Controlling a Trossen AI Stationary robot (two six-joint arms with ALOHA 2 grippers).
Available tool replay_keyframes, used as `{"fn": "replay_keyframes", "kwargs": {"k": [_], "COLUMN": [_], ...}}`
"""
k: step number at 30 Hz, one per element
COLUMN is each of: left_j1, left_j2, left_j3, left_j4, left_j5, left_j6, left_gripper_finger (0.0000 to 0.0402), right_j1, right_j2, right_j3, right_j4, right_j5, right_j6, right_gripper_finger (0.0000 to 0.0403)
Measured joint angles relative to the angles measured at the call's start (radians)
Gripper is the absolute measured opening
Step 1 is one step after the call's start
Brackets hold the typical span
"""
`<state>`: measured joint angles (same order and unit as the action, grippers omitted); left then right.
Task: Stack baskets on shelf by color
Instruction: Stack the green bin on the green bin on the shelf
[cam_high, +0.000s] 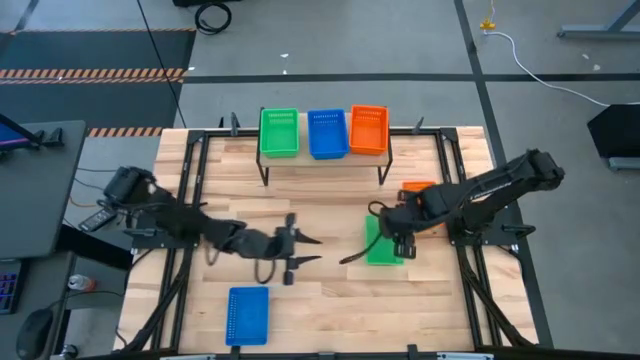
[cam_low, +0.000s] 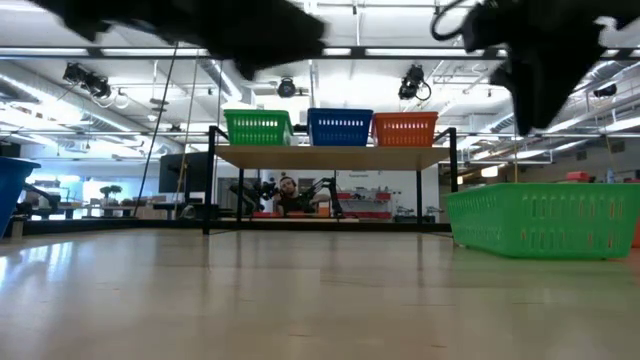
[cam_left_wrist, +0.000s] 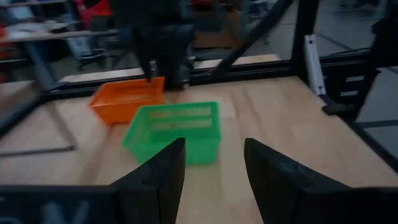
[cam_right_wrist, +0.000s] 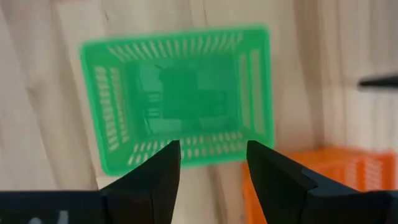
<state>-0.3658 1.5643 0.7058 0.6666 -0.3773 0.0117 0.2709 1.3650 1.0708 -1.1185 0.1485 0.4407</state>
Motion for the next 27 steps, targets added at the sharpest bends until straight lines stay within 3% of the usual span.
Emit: {"fn": "replay_keyframes", "kwargs": {"k": [6, 15, 18, 23, 27], "left_j1": [0.071, 0.124, 0.142, 0.162, 0.159], "left_j2": [0.192, 0.448, 0.514, 0.584, 0.596], "left_j3": [0.231, 0.66, 0.745, 0.841, 0.881], "left_j4": [-0.054, -0.42, -0.52, -0.661, -0.699], "left_j5": [0.219, 0.251, 0.272, 0.466, 0.483], "left_j6": [0.031, 0.084, 0.079, 0.072, 0.084], "left_gripper_finger": [0.0171, 0.0171, 0.0171, 0.0172, 0.0172], "right_j1": [0.093, 0.243, 0.286, 0.338, 0.355], "right_j2": [-0.058, -0.177, -0.199, -0.222, -0.227], "right_j3": [-0.109, -0.207, -0.218, -0.239, -0.26], "right_j4": [-0.015, -0.009, -0.018, -0.045, -0.064], "right_j5": [0.041, 0.114, 0.142, 0.2, 0.251], "right_j6": [0.187, 0.448, 0.521, 0.608, 0.651], "right_gripper_finger": [0.019, 0.0188, 0.0188, 0.0187, 0.0187]}}
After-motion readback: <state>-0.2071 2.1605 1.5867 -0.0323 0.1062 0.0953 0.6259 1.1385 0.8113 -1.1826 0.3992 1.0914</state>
